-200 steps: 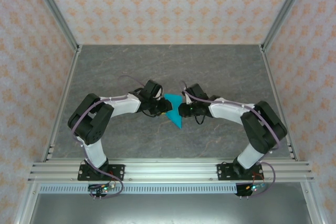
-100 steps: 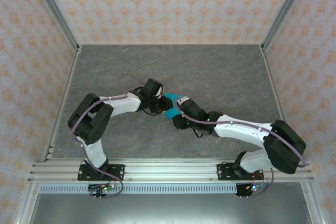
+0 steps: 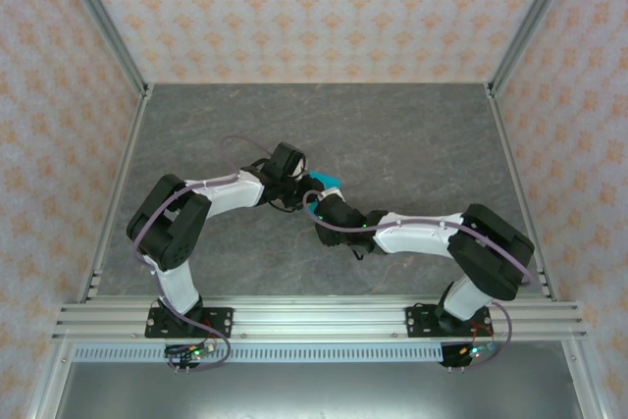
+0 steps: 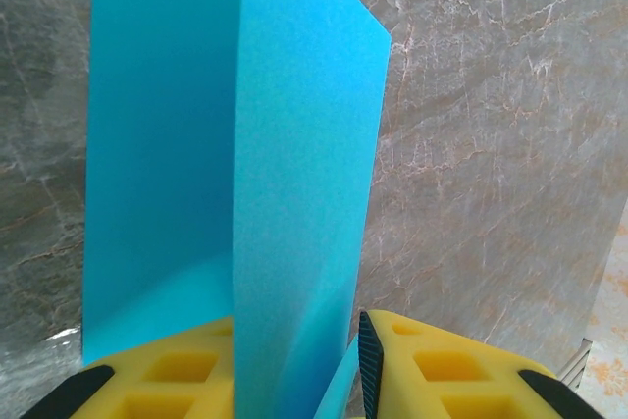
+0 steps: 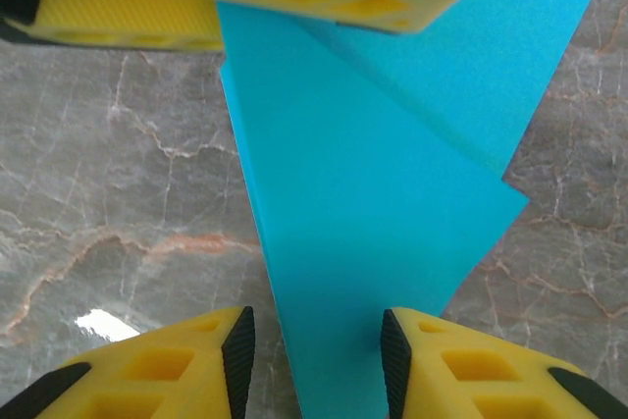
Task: Fold a paper plane with a square sheet of paper (fold left side to right side)
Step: Fourth fold the wing at the center of the table.
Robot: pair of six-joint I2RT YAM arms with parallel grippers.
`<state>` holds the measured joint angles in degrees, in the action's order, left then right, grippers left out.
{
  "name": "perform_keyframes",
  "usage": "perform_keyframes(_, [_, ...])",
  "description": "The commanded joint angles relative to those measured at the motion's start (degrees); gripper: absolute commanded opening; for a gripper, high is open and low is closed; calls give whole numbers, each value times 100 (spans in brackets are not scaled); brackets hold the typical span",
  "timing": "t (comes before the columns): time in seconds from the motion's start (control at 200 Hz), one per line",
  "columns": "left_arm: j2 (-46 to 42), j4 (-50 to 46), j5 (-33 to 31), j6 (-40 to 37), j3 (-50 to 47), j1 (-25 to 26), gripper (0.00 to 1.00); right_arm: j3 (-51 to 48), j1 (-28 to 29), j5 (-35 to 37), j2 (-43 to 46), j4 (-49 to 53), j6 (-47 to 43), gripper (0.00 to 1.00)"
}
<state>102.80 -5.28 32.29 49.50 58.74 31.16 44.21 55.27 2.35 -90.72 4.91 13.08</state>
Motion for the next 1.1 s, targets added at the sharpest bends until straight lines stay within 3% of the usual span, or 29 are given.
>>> perform_keyframes(0.0, [-147, -166, -144, -3, 190, 62, 33, 183, 45, 231, -86, -67, 95, 38])
perform_keyframes(0.46, [-199, -228, -153, -46, 212, 59, 33, 282, 44, 433, -231, 329, 344, 29])
perform_keyframes(0.746, [-287, -311, -188, -109, 226, 55, 34, 323, 43, 382, -303, 368, 318, 16])
perform_keyframes(1.091, [-662, -557, -261, -229, 175, -107, 49, 276, 28, 146, -229, 369, 249, 10])
